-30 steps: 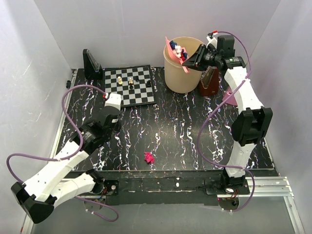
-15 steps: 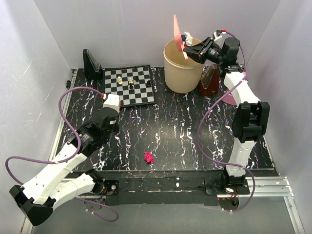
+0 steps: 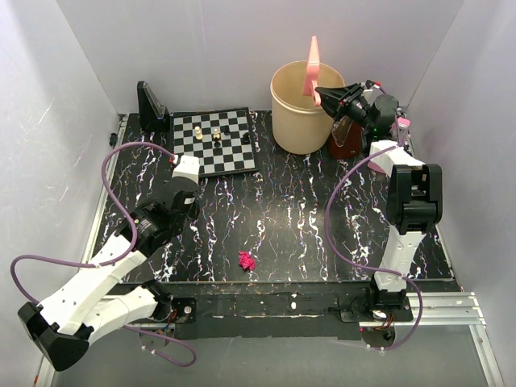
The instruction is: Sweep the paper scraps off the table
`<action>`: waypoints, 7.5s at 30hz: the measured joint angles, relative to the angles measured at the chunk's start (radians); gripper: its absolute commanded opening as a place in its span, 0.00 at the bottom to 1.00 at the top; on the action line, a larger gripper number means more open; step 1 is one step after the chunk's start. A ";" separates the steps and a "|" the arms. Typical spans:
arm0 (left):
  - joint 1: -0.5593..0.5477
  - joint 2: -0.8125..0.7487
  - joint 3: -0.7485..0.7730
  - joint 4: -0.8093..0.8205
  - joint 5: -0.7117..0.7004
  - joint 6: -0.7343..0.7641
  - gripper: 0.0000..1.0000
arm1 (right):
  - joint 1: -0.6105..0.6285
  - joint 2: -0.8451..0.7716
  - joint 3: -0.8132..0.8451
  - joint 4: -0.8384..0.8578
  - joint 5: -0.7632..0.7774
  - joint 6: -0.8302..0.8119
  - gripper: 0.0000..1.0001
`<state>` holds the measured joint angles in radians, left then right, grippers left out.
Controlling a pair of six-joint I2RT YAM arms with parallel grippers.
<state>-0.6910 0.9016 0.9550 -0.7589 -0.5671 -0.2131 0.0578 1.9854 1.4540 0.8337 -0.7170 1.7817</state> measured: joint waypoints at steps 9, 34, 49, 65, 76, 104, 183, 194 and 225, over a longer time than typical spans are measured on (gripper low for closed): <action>0.000 0.010 0.000 -0.010 -0.021 -0.005 0.00 | -0.007 0.000 -0.003 0.121 0.027 0.144 0.01; 0.000 0.060 0.000 -0.028 -0.020 -0.007 0.00 | -0.020 -0.010 0.179 -0.084 -0.033 -0.021 0.01; 0.000 0.114 0.000 -0.029 0.060 -0.005 0.00 | 0.204 -0.657 -0.051 -0.937 -0.036 -1.012 0.01; 0.000 0.090 0.003 -0.017 0.468 0.023 0.00 | 0.423 -0.919 -0.647 -1.332 0.623 -1.395 0.01; -0.005 0.189 0.015 -0.073 1.120 0.035 0.00 | 0.430 -0.925 -0.726 -1.297 0.721 -1.394 0.01; -0.005 0.170 0.201 -0.113 0.493 0.037 0.00 | 0.438 -0.952 -0.726 -1.303 0.732 -1.394 0.01; -0.002 0.574 0.476 -0.174 0.812 -0.222 0.00 | 0.907 -0.769 -0.587 -1.468 0.933 -1.388 0.01; 0.003 0.570 0.416 -0.255 0.785 -0.218 0.00 | 0.906 -0.788 -0.595 -1.459 1.073 -1.325 0.01; 0.028 0.593 0.414 -0.237 0.327 -0.107 0.00 | 0.974 -0.636 -0.499 -1.590 0.996 -1.392 0.01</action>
<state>-0.6628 1.4944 1.3693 -0.9955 -0.2405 -0.3199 1.0317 1.3495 0.9554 -0.7567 0.2794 0.3901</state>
